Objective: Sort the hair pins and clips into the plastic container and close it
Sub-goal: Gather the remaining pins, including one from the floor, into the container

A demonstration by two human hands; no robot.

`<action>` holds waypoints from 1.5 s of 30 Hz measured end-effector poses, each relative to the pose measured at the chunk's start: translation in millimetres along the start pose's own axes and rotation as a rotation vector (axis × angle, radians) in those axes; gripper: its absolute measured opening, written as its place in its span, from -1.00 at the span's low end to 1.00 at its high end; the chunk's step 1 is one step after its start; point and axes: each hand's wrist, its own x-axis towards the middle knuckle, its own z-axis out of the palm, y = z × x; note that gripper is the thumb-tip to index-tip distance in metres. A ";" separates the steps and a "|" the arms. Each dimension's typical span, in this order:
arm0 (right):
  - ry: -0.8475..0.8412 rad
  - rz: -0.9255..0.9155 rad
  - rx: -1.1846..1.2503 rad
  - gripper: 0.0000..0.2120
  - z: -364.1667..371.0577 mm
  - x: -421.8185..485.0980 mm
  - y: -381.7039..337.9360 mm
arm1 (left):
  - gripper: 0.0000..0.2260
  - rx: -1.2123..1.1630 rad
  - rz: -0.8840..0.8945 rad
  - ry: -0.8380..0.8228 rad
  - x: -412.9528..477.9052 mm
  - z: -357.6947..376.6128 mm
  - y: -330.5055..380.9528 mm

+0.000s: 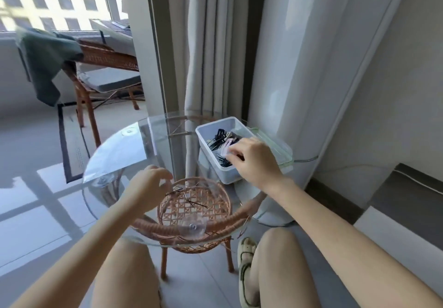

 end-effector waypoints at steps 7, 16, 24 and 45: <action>-0.543 0.141 -0.147 -0.37 53.9 -36.6 -57.7 | -0.67 0.077 0.078 -0.163 -5.7 11.3 -32.6; -0.501 0.135 -0.227 -0.83 76.8 -18.6 -71.4 | -0.85 0.015 0.166 -0.079 3.8 21.9 -35.7; -0.394 0.119 -0.152 -0.88 52.0 -14.5 -62.8 | -0.75 -0.019 0.227 -0.166 4.4 2.8 -58.3; -0.380 -0.143 -0.500 -0.74 2.8 53.1 39.9 | -0.81 0.057 0.184 -0.072 18.7 33.5 -35.0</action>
